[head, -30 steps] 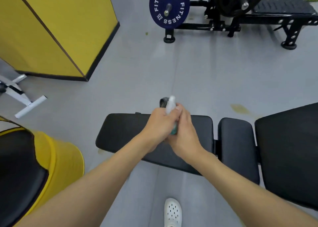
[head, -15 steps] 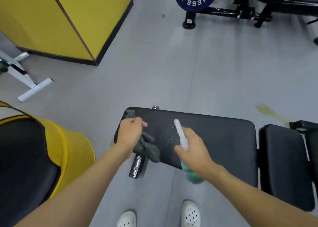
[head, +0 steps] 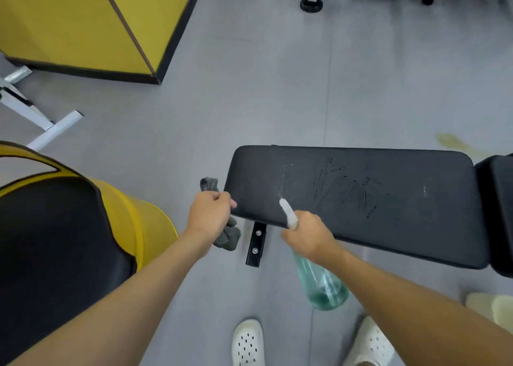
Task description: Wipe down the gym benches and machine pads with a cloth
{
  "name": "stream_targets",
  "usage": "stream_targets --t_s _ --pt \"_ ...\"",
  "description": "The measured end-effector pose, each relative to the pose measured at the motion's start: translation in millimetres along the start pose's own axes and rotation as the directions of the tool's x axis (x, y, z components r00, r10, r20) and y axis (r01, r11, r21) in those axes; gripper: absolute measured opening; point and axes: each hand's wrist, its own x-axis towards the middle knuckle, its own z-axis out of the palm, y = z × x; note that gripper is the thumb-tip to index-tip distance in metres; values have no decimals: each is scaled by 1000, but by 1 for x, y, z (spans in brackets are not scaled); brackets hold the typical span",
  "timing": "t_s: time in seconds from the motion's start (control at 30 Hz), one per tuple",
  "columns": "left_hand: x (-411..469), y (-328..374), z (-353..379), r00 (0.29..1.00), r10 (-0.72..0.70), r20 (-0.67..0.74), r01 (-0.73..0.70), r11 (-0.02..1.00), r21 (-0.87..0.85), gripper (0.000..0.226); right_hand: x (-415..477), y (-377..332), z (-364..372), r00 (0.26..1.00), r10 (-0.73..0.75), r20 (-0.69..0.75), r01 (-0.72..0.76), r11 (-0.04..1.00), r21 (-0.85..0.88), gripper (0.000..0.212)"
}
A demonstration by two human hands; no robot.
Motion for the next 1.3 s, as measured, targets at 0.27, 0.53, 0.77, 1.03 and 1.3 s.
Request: stream_targets --t_s 0.27,0.53,0.77,1.03,1.3 --pt "-13 7 39 996 59 67 -61 998 33 28 -21 56 -16 994 80 -79 -74 994 79 8" --pt "-56 34 113 979 142 143 -159 981 109 29 -55 138 -65 973 175 -153 -150 975 164 7" --pt "-97 60 181 954 194 230 -228 965 127 30 -90 209 -106 940 251 -230 -198 953 229 8" --pt "-134 77 251 926 226 304 -280 949 147 30 -118 279 -134 909 335 -249 -260 921 289 9" --pt "-161 63 331 791 226 569 -383 908 172 22 -145 345 -124 902 288 -322 -162 916 366 17"
